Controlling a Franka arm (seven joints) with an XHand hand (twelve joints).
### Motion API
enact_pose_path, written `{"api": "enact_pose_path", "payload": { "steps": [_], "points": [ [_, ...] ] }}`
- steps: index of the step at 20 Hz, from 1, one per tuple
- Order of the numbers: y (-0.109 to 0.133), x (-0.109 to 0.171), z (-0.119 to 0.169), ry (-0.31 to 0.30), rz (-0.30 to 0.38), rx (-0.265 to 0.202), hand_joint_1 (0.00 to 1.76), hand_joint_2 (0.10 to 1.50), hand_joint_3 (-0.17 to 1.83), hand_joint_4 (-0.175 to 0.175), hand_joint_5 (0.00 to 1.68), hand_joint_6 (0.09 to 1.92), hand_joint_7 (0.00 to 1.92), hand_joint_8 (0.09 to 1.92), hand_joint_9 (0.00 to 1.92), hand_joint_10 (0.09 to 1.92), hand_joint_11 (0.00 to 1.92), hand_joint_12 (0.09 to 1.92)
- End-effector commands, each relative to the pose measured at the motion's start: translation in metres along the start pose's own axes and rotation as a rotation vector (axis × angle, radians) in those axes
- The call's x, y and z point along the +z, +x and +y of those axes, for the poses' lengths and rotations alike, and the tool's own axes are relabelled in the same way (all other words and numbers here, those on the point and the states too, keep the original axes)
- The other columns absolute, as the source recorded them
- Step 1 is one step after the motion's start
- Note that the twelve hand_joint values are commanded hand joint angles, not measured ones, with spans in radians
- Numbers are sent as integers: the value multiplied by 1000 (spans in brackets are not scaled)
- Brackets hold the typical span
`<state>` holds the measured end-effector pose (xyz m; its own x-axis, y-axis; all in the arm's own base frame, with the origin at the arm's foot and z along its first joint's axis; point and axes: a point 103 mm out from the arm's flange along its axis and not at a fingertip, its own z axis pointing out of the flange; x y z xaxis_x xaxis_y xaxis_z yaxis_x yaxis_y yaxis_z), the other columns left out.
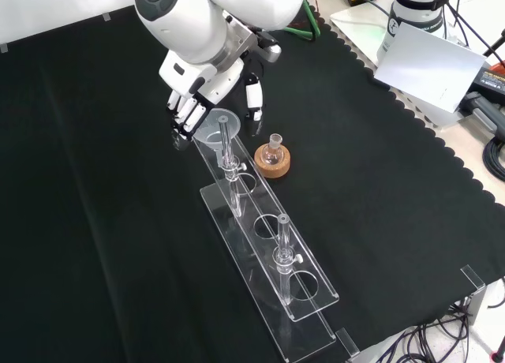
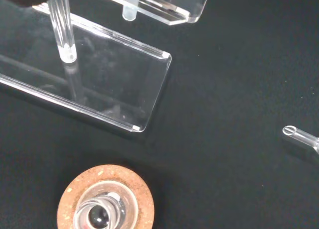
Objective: Pick up the funnel from the transparent funnel stand.
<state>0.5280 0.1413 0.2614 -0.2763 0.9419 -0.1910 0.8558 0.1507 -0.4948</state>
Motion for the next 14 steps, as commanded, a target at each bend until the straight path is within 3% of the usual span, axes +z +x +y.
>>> {"api": "enact_pose_path", "payload": {
  "steps": [1,9,11,14],
  "points": [
    [0,1,0,-29,-22,18,669,696,315,-76,306,87,255,735,647,607,391,1464],
    [1,-6,-5,-149,-63,53,757,694,431,-54,601,165,589,704,875,503,459,1401],
    [2,-11,-9,-181,-80,55,780,691,465,-48,615,331,649,690,937,463,483,1380],
    [2,-20,-16,-182,-95,57,808,688,506,-38,609,590,711,688,993,438,510,1362]
  ]
}}
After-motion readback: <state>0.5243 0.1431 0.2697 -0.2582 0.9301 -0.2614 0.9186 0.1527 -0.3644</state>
